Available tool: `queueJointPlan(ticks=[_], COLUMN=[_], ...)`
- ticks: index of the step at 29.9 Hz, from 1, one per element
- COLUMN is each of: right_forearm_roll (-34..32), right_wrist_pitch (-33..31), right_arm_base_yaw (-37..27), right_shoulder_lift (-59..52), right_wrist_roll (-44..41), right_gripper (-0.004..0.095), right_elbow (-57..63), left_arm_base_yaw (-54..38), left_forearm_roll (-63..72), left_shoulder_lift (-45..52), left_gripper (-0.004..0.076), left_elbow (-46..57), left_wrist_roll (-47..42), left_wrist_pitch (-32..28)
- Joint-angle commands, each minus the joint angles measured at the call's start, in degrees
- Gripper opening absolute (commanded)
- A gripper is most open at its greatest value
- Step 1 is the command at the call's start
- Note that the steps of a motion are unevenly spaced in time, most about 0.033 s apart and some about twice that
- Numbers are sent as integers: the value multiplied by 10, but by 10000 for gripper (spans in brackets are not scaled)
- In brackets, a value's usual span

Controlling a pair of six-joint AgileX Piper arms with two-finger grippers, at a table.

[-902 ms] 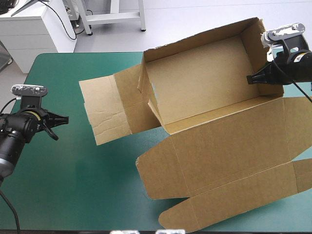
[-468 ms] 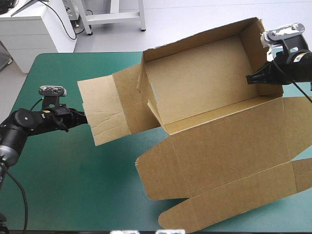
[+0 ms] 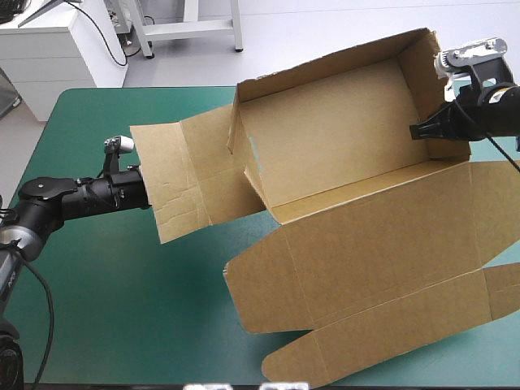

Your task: Fold the box

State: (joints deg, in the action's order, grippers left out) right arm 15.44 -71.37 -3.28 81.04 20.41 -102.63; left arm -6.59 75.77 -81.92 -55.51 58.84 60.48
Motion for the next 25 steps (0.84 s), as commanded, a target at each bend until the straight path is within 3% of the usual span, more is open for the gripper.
queueJointPlan(ticks=[1,6,25], right_forearm_roll=[31,35,56], right_wrist_pitch=[16,18,68], right_arm_base_yaw=[-5,-3,-1], right_shoulder_lift=[-11,-5,2], right_wrist_roll=[-5,-10,-46], right_gripper=[-21,-19,-14], right_elbow=[-16,-16,-16], left_arm_base_yaw=[0,0,60], left_forearm_roll=[111,156,150], left_shoulder_lift=[16,16,18], left_gripper=[16,16,15], left_elbow=[-14,-25,-170], left_wrist_roll=[27,27,-55], left_wrist_pitch=[81,138,138])
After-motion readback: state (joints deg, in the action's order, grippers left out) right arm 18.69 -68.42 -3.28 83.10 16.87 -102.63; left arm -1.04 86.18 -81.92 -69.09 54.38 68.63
